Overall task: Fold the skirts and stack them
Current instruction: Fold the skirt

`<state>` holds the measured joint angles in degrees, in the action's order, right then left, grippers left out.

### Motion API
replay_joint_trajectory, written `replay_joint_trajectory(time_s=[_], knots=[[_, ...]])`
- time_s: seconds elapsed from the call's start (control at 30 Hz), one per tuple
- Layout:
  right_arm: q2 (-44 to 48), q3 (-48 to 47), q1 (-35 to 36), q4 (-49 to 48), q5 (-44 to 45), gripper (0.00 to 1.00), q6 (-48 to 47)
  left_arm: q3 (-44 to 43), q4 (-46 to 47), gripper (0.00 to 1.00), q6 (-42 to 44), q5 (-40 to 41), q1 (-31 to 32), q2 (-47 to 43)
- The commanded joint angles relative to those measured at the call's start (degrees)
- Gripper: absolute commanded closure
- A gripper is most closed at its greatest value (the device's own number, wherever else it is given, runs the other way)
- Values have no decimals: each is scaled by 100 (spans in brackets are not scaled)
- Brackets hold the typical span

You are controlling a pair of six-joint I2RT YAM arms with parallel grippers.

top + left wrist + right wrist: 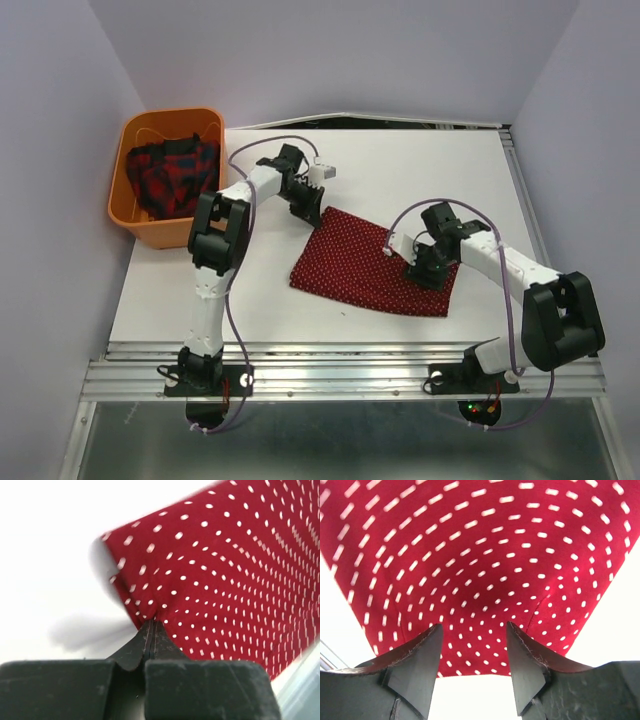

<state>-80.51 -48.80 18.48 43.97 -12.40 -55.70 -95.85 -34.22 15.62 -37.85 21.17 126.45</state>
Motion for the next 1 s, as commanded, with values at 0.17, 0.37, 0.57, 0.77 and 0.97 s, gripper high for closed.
replay_joint_trajectory(time_s=[0.17, 0.37, 0.57, 0.77, 0.97], knots=[[123, -8, 488, -1, -193, 42, -301, -4047, -77, 57, 310, 760, -7, 1323], [-429, 301, 1245, -652, -297, 43, 374, -1308, 888, 46, 205, 937, -253, -750], [-1527, -313, 2211, -960, -824, 46, 1209, 1128, 1058, 46, -409, 1305, -491, -2974], [-2240, -1411, 2994, -1109, -1613, 47, 2437, 2728, 933, 56, -551, 1429, -491, -3688], [-2461, -3161, 2934, -373, -2520, 39, 3039, 3161, 1224, 61, -771, 1595, -491, -3261]])
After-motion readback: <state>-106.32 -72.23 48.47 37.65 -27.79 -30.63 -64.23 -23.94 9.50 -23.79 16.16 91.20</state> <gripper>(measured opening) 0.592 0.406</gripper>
